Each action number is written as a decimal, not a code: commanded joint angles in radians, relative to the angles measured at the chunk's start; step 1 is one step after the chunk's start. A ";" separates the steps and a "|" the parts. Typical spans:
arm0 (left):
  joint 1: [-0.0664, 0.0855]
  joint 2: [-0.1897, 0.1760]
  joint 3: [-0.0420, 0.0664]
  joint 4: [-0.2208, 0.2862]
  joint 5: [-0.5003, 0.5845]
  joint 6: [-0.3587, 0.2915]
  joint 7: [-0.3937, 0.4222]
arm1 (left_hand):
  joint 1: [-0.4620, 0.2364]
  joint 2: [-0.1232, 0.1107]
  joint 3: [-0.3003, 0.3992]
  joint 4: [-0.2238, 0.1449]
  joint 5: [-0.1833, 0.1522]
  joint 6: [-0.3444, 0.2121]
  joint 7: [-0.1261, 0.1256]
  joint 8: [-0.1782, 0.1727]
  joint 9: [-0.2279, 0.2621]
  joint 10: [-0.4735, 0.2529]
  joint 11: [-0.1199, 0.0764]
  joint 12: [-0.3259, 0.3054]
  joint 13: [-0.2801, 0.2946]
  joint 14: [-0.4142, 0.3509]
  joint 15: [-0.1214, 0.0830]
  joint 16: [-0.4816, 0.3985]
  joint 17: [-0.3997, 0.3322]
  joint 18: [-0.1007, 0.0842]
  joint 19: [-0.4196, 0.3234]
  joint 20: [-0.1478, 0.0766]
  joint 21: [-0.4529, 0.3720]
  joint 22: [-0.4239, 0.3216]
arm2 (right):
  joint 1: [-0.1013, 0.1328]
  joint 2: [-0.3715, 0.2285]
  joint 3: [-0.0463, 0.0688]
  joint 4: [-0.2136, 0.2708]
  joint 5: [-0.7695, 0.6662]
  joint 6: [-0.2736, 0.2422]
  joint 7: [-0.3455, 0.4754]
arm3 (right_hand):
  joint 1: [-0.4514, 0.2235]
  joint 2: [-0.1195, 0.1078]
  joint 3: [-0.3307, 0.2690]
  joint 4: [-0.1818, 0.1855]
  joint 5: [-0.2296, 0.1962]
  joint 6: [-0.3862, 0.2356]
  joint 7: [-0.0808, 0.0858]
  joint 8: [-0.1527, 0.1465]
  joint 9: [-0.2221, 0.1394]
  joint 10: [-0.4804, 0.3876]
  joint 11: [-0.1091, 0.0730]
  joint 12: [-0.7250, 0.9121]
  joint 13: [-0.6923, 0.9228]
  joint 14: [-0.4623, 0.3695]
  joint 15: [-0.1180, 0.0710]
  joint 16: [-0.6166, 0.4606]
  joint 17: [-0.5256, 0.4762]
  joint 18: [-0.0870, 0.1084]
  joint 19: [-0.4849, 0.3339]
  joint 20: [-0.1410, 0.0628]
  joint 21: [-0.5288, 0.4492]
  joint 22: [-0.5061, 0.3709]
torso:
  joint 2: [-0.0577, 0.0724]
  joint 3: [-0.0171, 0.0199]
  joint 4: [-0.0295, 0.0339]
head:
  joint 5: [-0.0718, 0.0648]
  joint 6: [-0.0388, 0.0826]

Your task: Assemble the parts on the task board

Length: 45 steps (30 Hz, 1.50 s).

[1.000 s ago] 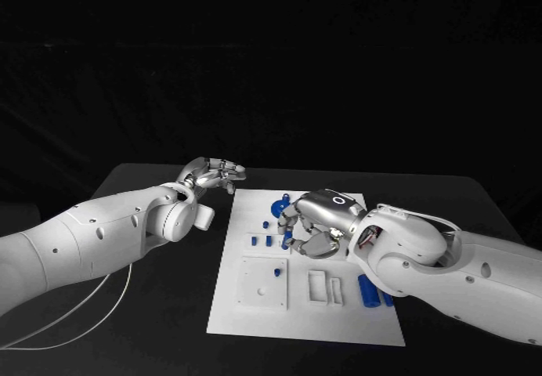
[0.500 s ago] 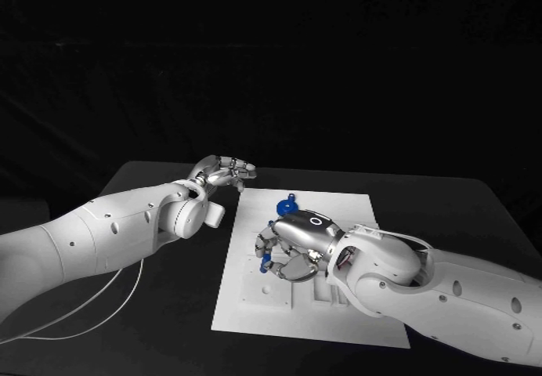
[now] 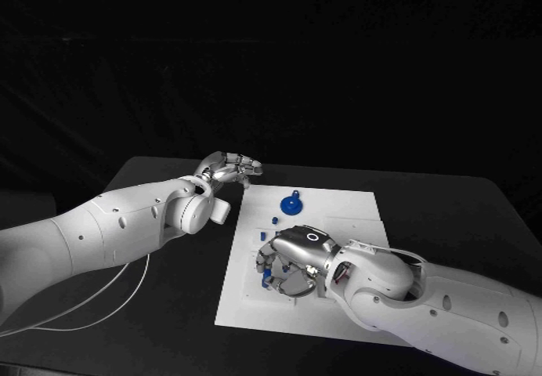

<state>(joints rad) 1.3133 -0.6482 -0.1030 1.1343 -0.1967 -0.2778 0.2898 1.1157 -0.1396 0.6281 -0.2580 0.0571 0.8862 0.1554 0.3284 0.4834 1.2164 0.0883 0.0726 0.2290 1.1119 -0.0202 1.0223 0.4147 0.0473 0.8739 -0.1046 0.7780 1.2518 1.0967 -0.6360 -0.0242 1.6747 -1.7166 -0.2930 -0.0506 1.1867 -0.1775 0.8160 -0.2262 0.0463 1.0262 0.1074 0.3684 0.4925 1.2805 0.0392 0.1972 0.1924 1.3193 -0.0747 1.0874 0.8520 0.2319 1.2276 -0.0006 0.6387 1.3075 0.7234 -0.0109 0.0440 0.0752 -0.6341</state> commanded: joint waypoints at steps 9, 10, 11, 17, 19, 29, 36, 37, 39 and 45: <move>0.001 0.000 0.001 0.001 0.006 0.014 0.009 | -0.006 0.002 -0.005 0.000 0.004 -0.007 0.001 0.005 0.001 -0.002 0.004 -0.002 0.001 0.004 0.002 -0.005 0.002 0.013 -0.001 -0.012 -0.006 0.002 | -0.014 -0.007 0.000 -0.013 -0.031 0.026 0.009 | 0.006 0.005 0.007 -0.001 0.002 0.005 0.001 0.003 0.002 0.060 -0.014 0.003 0.043 -0.008 -0.012 0.004 0.000 0.030 0.001 -0.006 0.006 0.021 | -0.001 0.0007 -0.0019 | 0.010 -0.007; 0.001 -0.001 0.001 0.001 0.006 0.014 0.009 | -0.006 0.002 -0.005 0.000 0.004 -0.007 0.001 0.005 0.001 -0.002 0.004 -0.002 0.001 0.004 0.002 -0.005 0.002 0.013 -0.001 -0.012 -0.006 0.002 | -0.014 -0.007 -0.001 -0.013 -0.032 0.025 0.009 | 0.006 0.005 0.007 -0.001 0.002 0.005 0.001 0.003 0.002 0.060 -0.014 0.003 0.043 -0.009 -0.012 0.004 0.000 0.030 0.001 -0.006 0.006 0.021 | -0.001 0.0008 -0.0022 | 0.010 -0.008; 0.001 -0.001 0.001 0.001 0.006 0.014 0.009 | -0.006 0.002 -0.005 0.000 0.004 -0.007 0.001 0.005 0.001 -0.002 0.004 -0.002 0.001 0.004 0.002 -0.005 0.002 0.013 -0.001 -0.012 -0.006 0.002 | -0.014 -0.007 -0.001 -0.012 -0.033 0.025 0.009 | 0.006 0.006 0.007 -0.002 0.002 0.005 0.001 0.003 0.002 0.060 -0.014 0.003 0.043 -0.009 -0.012 0.004 0.000 0.030 0.001 -0.006 0.006 0.021 | -0.001 0.0010 -0.0025 | 0.011 -0.009; 0.001 -0.001 0.001 0.001 0.006 0.014 0.009 | -0.006 0.002 -0.005 0.000 0.004 -0.008 0.001 0.005 0.001 -0.002 0.004 -0.002 0.001 0.003 0.002 -0.005 0.002 0.013 -0.001 -0.012 -0.007 0.002 | -0.014 -0.011 -0.001 -0.012 -0.041 0.019 0.006 | 0.006 0.006 0.007 -0.002 0.002 0.005 0.001 0.003 0.003 0.060 -0.014 0.003 0.043 -0.009 -0.012 0.004 0.000 0.030 0.001 -0.006 0.007 0.021 | -0.001 0.0013 -0.0023 | 0.010 -0.009; 0.001 -0.001 0.001 0.000 0.006 0.014 0.009 | -0.006 0.002 -0.005 0.000 0.004 -0.008 0.001 0.005 0.001 -0.002 0.004 -0.002 0.001 0.003 0.002 -0.006 0.002 0.013 -0.001 -0.012 -0.007 0.002 | -0.014 -0.012 0.000 -0.012 -0.043 0.015 0.005 | 0.006 0.006 0.007 -0.003 0.002 0.006 0.001 0.003 0.003 0.060 -0.014 0.003 0.044 -0.009 -0.012 0.004 0.000 0.030 0.001 -0.006 0.007 0.021 | -0.001 0.0010 -0.0019 | 0.009 -0.009; 0.001 -0.003 0.001 0.002 0.006 0.014 0.008 | -0.007 0.002 -0.005 0.000 0.004 -0.008 0.001 0.005 0.001 -0.003 0.005 -0.002 0.002 0.003 0.002 -0.006 0.003 0.013 -0.001 -0.012 -0.007 0.002 | -0.015 -0.007 0.000 -0.019 -0.055 0.031 0.006 | 0.005 0.006 0.007 -0.004 0.002 0.006 0.001 0.003 0.003 0.060 -0.014 0.003 0.045 -0.009 -0.012 0.005 0.000 0.030 0.001 -0.006 0.007 0.021 | -0.001 -0.0003 -0.0025 | 0.007 -0.010; 0.001 -0.003 0.001 0.003 0.006 0.014 0.008 | -0.007 0.002 -0.005 0.000 0.004 -0.008 0.001 0.005 0.001 -0.003 0.005 -0.002 0.002 0.003 0.002 -0.006 0.003 0.013 -0.001 -0.012 -0.007 0.003 | -0.016 0.008 -0.020 -0.030 -0.059 0.049 0.008 | 0.004 0.006 0.007 -0.005 0.002 0.006 0.001 0.003 0.004 0.059 -0.014 0.003 0.045 -0.009 -0.012 0.005 0.000 0.030 0.001 -0.006 0.008 0.021 | 0.000 0.0001 -0.0021 | 0.008 -0.012; 0.001 -0.003 0.001 0.003 0.006 0.014 0.008 | -0.007 0.002 -0.005 0.000 0.004 -0.008 0.001 0.005 0.001 -0.003 0.005 -0.002 0.002 0.003 0.002 -0.006 0.003 0.013 -0.001 -0.012 -0.007 0.003 | -0.016 0.009 -0.023 -0.030 -0.060 0.050 0.008 | 0.004 0.006 0.007 -0.005 0.002 0.006 0.001 0.003 0.004 0.059 -0.014 0.003 0.045 -0.009 -0.012 0.005 0.000 0.030 0.000 -0.006 0.008 0.021 | 0.000 0.0001 -0.0017 | 0.008 -0.012; 0.001 -0.003 0.001 0.003 0.006 0.014 0.008 | -0.007 0.002 -0.005 0.000 0.004 -0.008 0.001 0.005 0.001 -0.003 0.005 -0.002 0.002 0.003 0.002 -0.006 0.003 0.013 -0.001 -0.012 -0.007 0.003 | -0.016 0.011 -0.026 -0.031 -0.065 0.053 0.007 | 0.004 0.006 0.007 -0.005 0.002 0.006 0.001 0.003 0.004 0.059 -0.014 0.003 0.046 -0.009 -0.012 0.005 0.000 0.030 0.000 -0.006 0.008 0.021 | -0.001 -0.0001 -0.0013 | 0.007 -0.013; 0.001 -0.004 0.001 0.002 0.006 0.014 0.008 | -0.006 0.002 -0.005 -0.001 0.004 -0.008 0.001 0.005 0.001 -0.003 0.005 -0.002 0.002 0.003 0.002 -0.006 0.004 0.013 -0.001 -0.012 -0.007 0.003 | -0.016 0.012 -0.030 -0.032 -0.057 0.064 0.012 | 0.002 0.005 0.008 -0.008 0.002 0.005 0.001 0.003 0.005 0.057 -0.014 0.002 0.047 -0.009 -0.011 0.004 0.000 0.030 -0.002 -0.006 0.008 0.021 | -0.001 -0.0008 -0.0012 | 0.007 -0.015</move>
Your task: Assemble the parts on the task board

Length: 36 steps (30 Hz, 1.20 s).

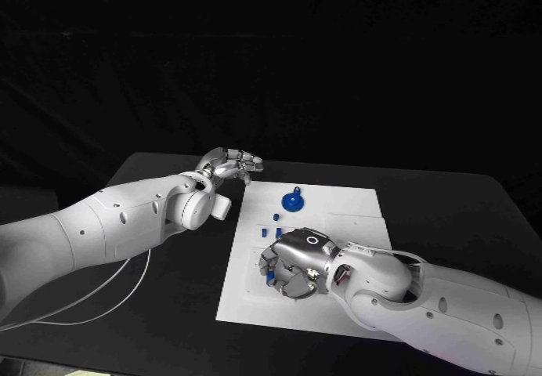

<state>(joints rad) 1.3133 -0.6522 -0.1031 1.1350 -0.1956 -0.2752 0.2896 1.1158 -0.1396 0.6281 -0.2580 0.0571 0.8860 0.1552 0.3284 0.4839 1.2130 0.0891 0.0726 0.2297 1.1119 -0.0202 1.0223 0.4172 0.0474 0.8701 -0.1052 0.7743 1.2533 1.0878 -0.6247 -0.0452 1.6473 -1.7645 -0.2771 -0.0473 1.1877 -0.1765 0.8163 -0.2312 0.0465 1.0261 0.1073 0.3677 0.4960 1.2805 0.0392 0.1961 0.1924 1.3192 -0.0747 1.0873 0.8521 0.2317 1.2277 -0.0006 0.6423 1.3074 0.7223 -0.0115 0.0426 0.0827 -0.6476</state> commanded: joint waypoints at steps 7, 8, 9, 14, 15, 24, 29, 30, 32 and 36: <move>0.001 -0.001 0.001 0.003 0.005 0.012 0.008 | -0.006 0.002 -0.005 -0.001 0.004 -0.008 0.001 0.005 0.001 0.000 0.004 -0.002 0.002 0.003 0.002 -0.007 0.001 0.013 0.003 -0.011 -0.004 0.002 | -0.007 -0.003 -0.010 -0.008 0.026 0.039 0.025 | -0.013 -0.002 0.008 -0.018 0.005 -0.012 0.009 -0.008 0.000 0.037 -0.006 -0.010 0.050 -0.014 -0.004 -0.002 -0.006 0.030 -0.012 -0.001 0.004 0.020 | -0.001 0.0001 -0.0023 | -0.001 -0.001; 0.001 -0.001 0.001 0.003 0.005 0.012 0.008 | -0.006 0.002 -0.005 -0.001 0.004 -0.008 0.001 0.005 0.001 0.000 0.004 -0.002 0.002 0.003 0.002 -0.007 0.001 0.013 0.003 -0.011 -0.004 0.002 | -0.007 -0.004 -0.010 -0.009 0.030 0.036 0.026 | -0.023 -0.006 0.000 -0.021 0.010 -0.018 0.011 -0.013 -0.002 0.030 -0.003 -0.015 0.050 -0.013 -0.001 -0.004 -0.007 0.030 -0.013 0.001 0.004 0.020 | -0.001 0.0005 -0.0024 | -0.001 0.000; 0.001 -0.001 0.001 0.003 0.005 0.012 0.008 | -0.006 0.002 -0.005 -0.001 0.004 -0.008 0.001 0.005 0.001 0.000 0.004 -0.002 0.002 0.003 0.002 -0.007 0.001 0.013 0.003 -0.011 -0.004 0.002 | -0.007 -0.005 -0.010 -0.009 0.033 0.031 0.026 | -0.042 -0.009 -0.020 -0.029 0.043 -0.030 0.017 -0.021 -0.004 0.018 0.002 -0.024 0.049 -0.013 0.005 -0.005 -0.009 0.030 -0.015 0.002 0.006 0.020 | -0.001 0.0006 -0.0020 | -0.001 0.000; 0.001 -0.003 0.001 0.002 0.005 0.010 0.007 | -0.006 0.002 -0.006 -0.001 0.004 -0.008 0.001 0.005 0.001 0.000 0.004 -0.002 0.002 0.003 0.002 -0.007 0.002 0.013 0.003 -0.011 -0.004 0.002 | -0.007 -0.009 -0.010 -0.013 0.088 0.011 0.048 | -0.105 -0.033 -0.114 -0.054 0.132 -0.091 0.042 -0.056 -0.018 -0.049 0.025 -0.067 0.034 -0.013 0.027 -0.005 -0.012 0.030 -0.019 0.002 0.012 0.020 | -0.001 0.0007 -0.0006 | -0.003 0.001; 0.001 -0.003 0.001 0.003 0.005 0.011 0.007 | -0.006 0.001 -0.006 -0.001 0.004 -0.008 0.001 0.005 0.001 0.000 0.004 -0.002 0.002 0.003 0.002 -0.007 0.002 0.013 0.003 -0.011 -0.004 0.002 | -0.007 -0.010 -0.010 -0.014 0.095 -0.002 0.052 | -0.115 -0.042 -0.140 -0.057 0.147 -0.117 0.054 -0.071 -0.025 -0.083 0.037 -0.087 0.025 -0.011 0.038 -0.001 -0.011 0.030 -0.018 0.001 0.014 0.020 | -0.001 0.0007 -0.0006 | -0.003 0.001; 0.001 -0.002 0.001 0.002 0.005 0.012 0.007 | -0.007 0.001 -0.006 -0.001 0.004 -0.008 0.001 0.005 0.001 0.000 0.004 -0.002 0.002 0.003 0.002 -0.007 0.002 0.013 0.003 -0.011 -0.004 0.002 | -0.007 -0.016 -0.010 -0.011 0.146 -0.073 0.073 | -0.118 -0.076 -0.236 -0.052 0.137 -0.187 0.084 -0.102 -0.042 -0.198 0.082 -0.133 -0.028 -0.022 0.081 0.004 -0.014 0.030 -0.030 0.003 0.006 0.013 | -0.001 0.0012 -0.0008 | -0.005 0.003; 0.001 -0.002 0.001 0.001 0.005 0.012 0.007 | -0.007 0.001 -0.006 -0.001 0.004 -0.008 0.001 0.005 0.001 0.000 0.004 -0.002 0.002 0.003 0.002 -0.007 0.002 0.013 0.003 -0.011 -0.004 0.002 | -0.007 -0.028 -0.010 -0.002 0.176 -0.107 0.080 | -0.119 -0.078 -0.240 -0.047 0.136 -0.191 0.085 -0.102 -0.043 -0.204 0.084 -0.131 -0.035 -0.023 0.083 0.005 -0.016 0.030 -0.029 0.005 0.005 0.012 | 0.000 0.0015 -0.0006 | -0.009 0.003; 0.001 -0.002 0.001 0.000 0.005 0.012 0.007 | -0.008 0.001 -0.006 -0.001 0.004 -0.008 0.001 0.005 0.001 0.000 0.004 -0.002 0.002 0.003 0.002 -0.007 0.002 0.013 0.003 -0.011 -0.004 0.002 | -0.007 -0.032 -0.010 0.002 0.181 -0.109 0.081 | -0.120 -0.077 -0.241 -0.045 0.136 -0.190 0.086 -0.102 -0.043 -0.204 0.084 -0.130 -0.036 -0.023 0.083 0.006 -0.016 0.030 -0.028 0.005 0.005 0.012 | 0.000 0.0017 -0.0004 | -0.010 0.003; 0.001 -0.002 0.001 -0.001 0.005 0.013 0.007 | -0.008 0.001 -0.006 0.000 0.004 -0.008 0.001 0.005 0.001 0.000 0.004 -0.002 0.002 0.003 0.002 -0.007 0.002 0.013 0.003 -0.011 -0.005 0.002 | -0.007 -0.044 -0.008 0.011 0.198 -0.120 0.084 | -0.120 -0.075 -0.241 -0.043 0.137 -0.190 0.087 -0.101 -0.043 -0.202 0.084 -0.128 -0.037 -0.022 0.083 0.007 -0.016 0.030 -0.026 0.005 0.005 0.011 | 0.000 0.0020 0.0001 | -0.011 0.005; 0.001 -0.002 0.001 -0.003 0.005 0.013 0.007 | -0.008 0.001 -0.007 0.000 0.004 -0.008 0.001 0.005 0.001 -0.001 0.004 -0.002 0.002 0.003 0.002 -0.007 0.002 0.013 0.003 -0.011 -0.005 0.002 | -0.006 -0.070 0.009 0.033 0.263 -0.130 0.094 | -0.121 -0.073 -0.242 -0.038 0.135 -0.186 0.086 -0.097 -0.043 -0.196 0.082 -0.124 -0.040 -0.021 0.081 0.011 -0.016 0.030 -0.023 0.004 0.005 0.011 | -0.002 0.0018 -0.0012 | -0.014 0.007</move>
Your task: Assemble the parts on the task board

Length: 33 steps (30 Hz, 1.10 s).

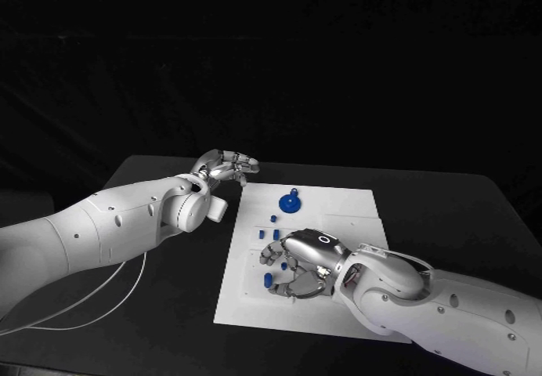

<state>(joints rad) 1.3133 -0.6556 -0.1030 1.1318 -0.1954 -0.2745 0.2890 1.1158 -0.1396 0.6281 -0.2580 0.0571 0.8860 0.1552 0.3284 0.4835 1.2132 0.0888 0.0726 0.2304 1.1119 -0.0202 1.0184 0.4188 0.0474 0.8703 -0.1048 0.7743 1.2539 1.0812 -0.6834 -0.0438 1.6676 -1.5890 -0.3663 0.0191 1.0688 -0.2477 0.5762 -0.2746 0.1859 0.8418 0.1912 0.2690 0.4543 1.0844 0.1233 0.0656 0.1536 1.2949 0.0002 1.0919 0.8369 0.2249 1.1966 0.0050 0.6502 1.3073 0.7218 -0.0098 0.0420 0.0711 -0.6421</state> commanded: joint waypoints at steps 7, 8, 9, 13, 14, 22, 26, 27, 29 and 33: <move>0.000 0.002 0.001 -0.010 0.005 0.016 0.005 | -0.011 0.001 -0.007 0.002 0.004 -0.009 0.001 0.005 0.001 -0.001 0.005 -0.002 0.002 0.003 0.003 -0.004 0.002 0.013 0.003 -0.011 -0.005 0.002 | 0.043 -0.093 0.062 0.044 0.362 -0.009 0.015 | -0.023 0.032 -0.015 0.017 -0.002 0.016 -0.006 0.015 0.001 0.069 -0.023 0.043 0.006 0.003 -0.014 0.014 -0.002 0.037 0.012 -0.003 -0.003 0.011 | -0.004 0.0012 -0.0040 | -0.010 0.011; 0.000 0.002 0.001 -0.011 0.005 0.017 0.005 | -0.011 0.001 -0.008 0.002 0.004 -0.009 0.001 0.005 0.001 -0.001 0.005 -0.002 0.002 0.003 0.003 -0.004 0.002 0.013 0.003 -0.011 -0.005 0.002 | 0.055 -0.108 0.064 0.045 0.389 0.009 0.011 | -0.028 0.037 -0.019 0.018 0.001 0.018 -0.007 0.016 0.001 0.083 -0.029 0.051 0.010 0.003 -0.020 0.014 -0.002 0.037 0.012 -0.003 -0.003 0.011 | -0.005 0.0018 -0.0049 | -0.010 0.011; 0.000 0.002 0.000 -0.012 0.005 0.017 0.005 | -0.012 0.001 -0.008 0.002 0.004 -0.009 0.002 0.005 0.001 -0.002 0.005 -0.002 0.002 0.003 0.003 -0.004 0.002 0.013 0.002 -0.011 -0.005 0.002 | 0.068 -0.123 0.065 0.044 0.413 0.030 0.016 | -0.035 0.043 -0.022 0.020 0.004 0.019 -0.008 0.017 0.001 0.101 -0.035 0.062 0.017 0.003 -0.025 0.014 -0.003 0.037 0.011 -0.003 -0.003 0.011 | -0.005 0.0020 -0.0055 | -0.012 0.011; -0.003 0.000 0.000 -0.014 0.005 0.017 0.005 | -0.013 0.001 -0.008 0.003 0.004 -0.009 0.002 0.005 0.001 -0.002 0.005 -0.002 0.002 0.003 0.003 -0.005 0.002 0.012 0.002 -0.011 -0.006 0.002 | 0.109 -0.169 0.065 0.033 0.524 0.102 0.027 | -0.047 0.078 -0.028 0.028 0.000 0.012 -0.016 0.013 -0.003 0.166 -0.056 0.112 0.058 0.012 -0.045 0.033 0.008 0.037 0.027 -0.010 0.005 0.013 | -0.009 0.0027 -0.0092 | -0.020 0.013; -0.004 0.000 0.000 -0.016 0.005 0.018 0.005 | -0.013 0.001 -0.009 0.003 0.004 -0.009 0.002 0.005 0.001 -0.002 0.005 -0.002 0.002 0.003 0.003 -0.005 0.002 0.012 0.002 -0.011 -0.006 0.003 | 0.117 -0.181 0.065 0.029 0.542 0.122 0.019 | -0.046 0.079 -0.028 0.027 -0.001 0.004 -0.017 0.009 -0.006 0.171 -0.057 0.127 0.069 0.010 -0.047 0.036 0.011 0.037 0.028 -0.012 0.005 0.013 | -0.010 0.0029 -0.0104 | -0.023 0.014; -0.009 -0.004 0.000 -0.019 0.008 0.018 0.006 | -0.016 0.001 -0.009 0.004 0.004 -0.009 0.002 0.005 0.001 -0.003 0.005 -0.002 0.002 0.002 0.003 -0.005 0.003 0.012 0.002 -0.010 -0.006 0.003 | 0.145 -0.249 0.064 -0.009 0.603 0.296 -0.125 | -0.078 0.102 -0.088 0.015 0.001 0.025 -0.040 0.027 0.015 0.113 -0.095 0.549 0.413 0.000 -0.096 0.044 0.030 0.037 0.037 -0.016 0.001 0.008 | -0.021 0.0053 -0.0193 | -0.045 0.020; -0.013 -0.006 -0.001 -0.018 0.008 0.020 0.005 | -0.016 0.002 -0.010 0.005 0.004 -0.009 0.002 0.005 0.001 -0.003 0.005 -0.002 0.002 0.002 0.003 -0.005 0.003 0.012 0.002 -0.010 -0.006 0.003 | 0.147 -0.291 0.064 -0.015 0.604 0.437 -0.236 | -0.115 0.129 -0.102 0.030 0.007 0.061 -0.066 0.052 0.051 0.024 -0.114 0.851 0.677 0.007 -0.101 0.053 0.043 0.037 0.044 -0.021 0.007 0.013 | -0.023 0.0075 -0.0194 | -0.056 0.023; -0.015 -0.007 -0.001 -0.018 0.008 0.019 0.006 | -0.016 0.002 -0.010 0.005 0.004 -0.009 0.002 0.005 0.001 -0.003 0.005 -0.002 0.002 0.002 0.003 -0.005 0.003 0.012 0.002 -0.010 -0.006 0.003 | 0.147 -0.301 0.064 -0.016 0.603 0.462 -0.262 | -0.128 0.132 -0.104 0.041 0.005 0.062 -0.068 0.053 0.054 0.016 -0.115 0.872 0.696 0.007 -0.100 0.055 0.045 0.037 0.046 -0.021 0.008 0.014 | -0.024 0.0074 -0.0195 | -0.057 0.022; -0.018 -0.010 -0.001 -0.019 0.008 0.018 0.006 | -0.017 0.001 -0.010 0.005 0.004 -0.009 0.002 0.005 0.001 -0.003 0.005 -0.002 0.002 0.002 0.003 -0.005 0.003 0.012 0.002 -0.010 -0.006 0.003 | 0.147 -0.324 0.060 -0.020 0.611 0.487 -0.294 | -0.154 0.135 -0.096 0.073 -0.004 0.062 -0.070 0.055 0.069 -0.011 -0.117 0.939 0.760 0.009 -0.102 0.070 0.061 0.037 0.051 -0.029 0.018 0.019 | -0.025 0.0073 -0.0205 | -0.062 0.018; -0.021 -0.014 -0.001 -0.015 0.009 0.017 0.011 | -0.017 0.001 -0.010 0.005 0.004 -0.009 0.002 0.005 0.001 -0.002 0.005 -0.002 0.002 0.002 0.003 -0.005 0.003 0.012 0.002 -0.010 -0.007 0.003 | 0.147 -0.375 0.043 -0.011 0.675 0.434 -0.357 | -0.196 0.133 -0.083 0.130 -0.024 0.065 -0.075 0.056 0.084 -0.016 -0.119 0.989 0.806 0.009 -0.106 0.086 0.079 0.037 0.055 -0.037 0.029 0.022 | -0.025 0.0065 -0.0203 | -0.072 0.013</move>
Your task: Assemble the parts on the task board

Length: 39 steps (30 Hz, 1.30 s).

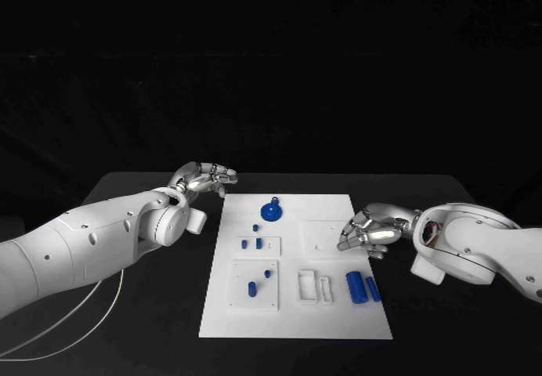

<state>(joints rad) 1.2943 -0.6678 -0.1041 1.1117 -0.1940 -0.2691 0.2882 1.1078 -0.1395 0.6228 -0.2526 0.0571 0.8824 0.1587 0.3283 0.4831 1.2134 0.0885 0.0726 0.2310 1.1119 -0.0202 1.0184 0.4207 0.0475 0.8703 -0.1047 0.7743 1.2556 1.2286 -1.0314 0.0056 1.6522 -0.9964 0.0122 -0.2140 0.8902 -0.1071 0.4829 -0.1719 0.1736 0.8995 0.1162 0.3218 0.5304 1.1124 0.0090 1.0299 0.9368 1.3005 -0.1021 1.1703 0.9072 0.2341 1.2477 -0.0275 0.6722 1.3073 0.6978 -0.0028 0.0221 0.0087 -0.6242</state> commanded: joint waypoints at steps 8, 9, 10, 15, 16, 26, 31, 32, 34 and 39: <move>-0.008 -0.021 0.000 0.020 0.007 0.013 0.018 | -0.011 0.000 -0.006 0.001 0.003 -0.006 -0.002 0.005 0.002 -0.002 0.005 -0.001 0.002 0.003 0.003 -0.005 0.002 0.012 0.002 -0.011 -0.007 0.002 | -0.001 -0.088 -0.018 0.050 0.089 0.103 -0.213 | -0.067 0.006 0.007 0.072 -0.012 0.034 -0.012 0.014 0.039 -0.037 -0.017 0.082 0.080 0.006 -0.015 0.041 0.042 0.028 0.012 -0.019 0.043 0.024 | -0.001 0.0024 -0.0107 | -0.025 -0.011; -0.010 -0.023 0.000 0.021 0.008 0.013 0.018 | -0.011 0.000 -0.006 0.001 0.003 -0.006 -0.002 0.005 0.002 -0.001 0.005 -0.001 0.002 0.003 0.003 -0.005 0.002 0.012 0.002 -0.011 -0.007 0.002 | -0.001 -0.093 -0.018 0.058 0.089 0.114 -0.222 | -0.076 0.009 0.002 0.076 -0.014 0.037 -0.013 0.015 0.043 -0.036 -0.019 0.087 0.085 0.005 -0.017 0.043 0.045 0.028 0.011 -0.021 0.047 0.024 | -0.002 0.0025 -0.0116 | -0.027 -0.012; -0.013 -0.023 0.000 0.021 0.008 0.014 0.018 | -0.011 0.000 -0.006 0.001 0.003 -0.006 -0.002 0.005 0.002 -0.001 0.005 -0.001 0.002 0.003 0.003 -0.005 0.002 0.012 0.002 -0.011 -0.007 0.002 | -0.001 -0.097 -0.019 0.064 0.089 0.121 -0.231 | -0.085 0.011 -0.004 0.078 -0.014 0.040 -0.014 0.016 0.045 -0.036 -0.019 0.090 0.089 0.005 -0.018 0.046 0.047 0.028 0.011 -0.022 0.050 0.024 | -0.002 0.0032 -0.0127 | -0.028 -0.013; -0.022 -0.021 0.000 0.020 0.014 0.021 0.020 | -0.013 0.000 -0.006 0.002 0.003 -0.006 -0.002 0.005 0.002 -0.001 0.005 -0.001 0.002 0.003 0.003 -0.006 0.002 0.012 0.002 -0.011 -0.007 0.002 | 0.000 -0.107 -0.019 0.073 0.086 0.149 -0.256 | -0.104 0.018 -0.026 0.074 -0.017 0.048 -0.019 0.018 0.056 -0.033 -0.024 0.099 0.103 0.003 -0.022 0.055 0.057 0.028 0.008 -0.028 0.063 0.024 | -0.007 0.0045 -0.0145 | -0.040 -0.016; -0.024 -0.020 0.000 0.018 0.018 0.029 0.024 | -0.013 0.000 -0.006 0.002 0.003 -0.006 -0.002 0.005 0.002 -0.001 0.005 -0.001 0.002 0.003 0.003 -0.006 0.003 0.012 0.002 -0.011 -0.007 0.002 | 0.002 -0.108 -0.019 0.073 0.085 0.159 -0.261 | -0.107 0.020 -0.030 0.073 -0.016 0.049 -0.019 0.018 0.058 -0.032 -0.025 0.100 0.106 0.003 -0.023 0.056 0.059 0.028 0.007 -0.029 0.065 0.024 | -0.009 0.0047 -0.0144 | -0.042 -0.018; -0.033 -0.020 0.000 0.017 0.019 0.041 0.029 | -0.018 -0.004 -0.010 0.003 0.002 -0.010 0.000 0.003 0.001 -0.003 0.006 -0.002 0.003 0.001 0.003 -0.007 0.004 0.012 0.001 -0.010 -0.009 0.003 | 0.011 -0.095 -0.019 0.098 0.073 0.216 -0.288 | -0.136 0.037 -0.066 0.062 -0.029 0.053 -0.023 0.013 0.070 -0.027 -0.029 0.106 0.121 0.000 -0.027 0.065 0.071 0.028 0.001 -0.036 0.081 0.023 | -0.015 0.0065 -0.0110 | -0.050 -0.032; -0.035 -0.021 0.000 0.018 0.019 0.043 0.030 | -0.021 -0.004 -0.011 0.004 0.002 -0.010 0.000 0.003 0.001 -0.004 0.006 -0.002 0.003 0.001 0.004 -0.008 0.004 0.012 0.000 -0.010 -0.009 0.004 | 0.011 -0.086 -0.019 0.102 0.063 0.235 -0.295 | -0.143 0.048 -0.074 0.059 -0.043 0.058 -0.024 0.010 0.073 -0.024 -0.030 0.105 0.125 -0.001 -0.028 0.066 0.075 0.028 -0.001 -0.039 0.085 0.022 | -0.014 0.0044 -0.0089 | -0.052 -0.036; -0.035 -0.022 0.000 0.018 0.019 0.044 0.030 | -0.021 -0.004 -0.011 0.005 0.002 -0.010 0.000 0.003 0.001 -0.004 0.006 -0.002 0.003 0.001 0.004 -0.008 0.004 0.012 0.000 -0.010 -0.009 0.004 | 0.011 -0.082 -0.019 0.103 0.062 0.239 -0.295 | -0.144 0.049 -0.074 0.059 -0.043 0.058 -0.025 0.010 0.073 -0.024 -0.030 0.105 0.125 -0.001 -0.028 0.066 0.075 0.028 -0.001 -0.039 0.086 0.022 | -0.014 0.0039 -0.0088 | -0.052 -0.036; -0.035 -0.024 0.000 0.017 0.023 0.043 0.035 | -0.024 -0.004 -0.012 0.006 0.001 -0.011 0.000 0.003 0.001 -0.004 0.006 -0.002 0.003 0.000 0.004 -0.009 0.005 0.012 0.000 -0.010 -0.010 0.004 | 0.011 -0.077 -0.020 0.099 0.061 0.242 -0.299 | -0.144 0.053 -0.074 0.059 -0.044 0.060 -0.025 0.010 0.074 -0.023 -0.031 0.105 0.126 -0.001 -0.028 0.067 0.076 0.028 -0.002 -0.039 0.087 0.022 | -0.014 0.0039 -0.0092 | -0.052 -0.039; -0.035 -0.028 0.000 0.019 0.024 0.049 0.035 | -0.040 -0.010 -0.022 0.014 -0.006 -0.011 0.001 0.003 0.001 -0.005 0.007 -0.002 0.004 0.000 0.004 -0.010 0.007 0.011 -0.001 -0.009 -0.011 0.006 | 0.011 -0.066 -0.032 0.098 0.028 0.245 -0.306 | -0.143 0.058 -0.073 0.057 -0.042 0.063 -0.026 0.010 0.075 -0.020 -0.031 0.105 0.127 -0.001 -0.029 0.067 0.077 0.028 -0.002 -0.040 0.089 0.022 | -0.016 0.0029 -0.0100 | -0.054 -0.039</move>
<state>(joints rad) 1.2598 -0.6966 -0.1050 1.1280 -0.1797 -0.2394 0.3039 1.0770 -0.1517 0.6071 -0.2370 0.0571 0.8774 0.1607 0.3284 0.4835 1.2108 0.0909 0.0726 0.2340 1.1119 -0.0202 1.0144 0.4271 0.0475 0.8722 -0.1107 0.7663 1.2609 1.2406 -1.0992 -0.0263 1.7489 -0.9313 0.2198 -0.5047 0.7489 -0.0567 0.4122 -0.1136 0.1355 0.9066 0.1086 0.3330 0.6049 1.1077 0.0034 1.1334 1.0619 1.3011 -0.1214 1.2314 0.9830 0.2149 1.2467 -0.0628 0.7549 1.3073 0.6830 0.0012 0.0126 -0.0438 -0.6628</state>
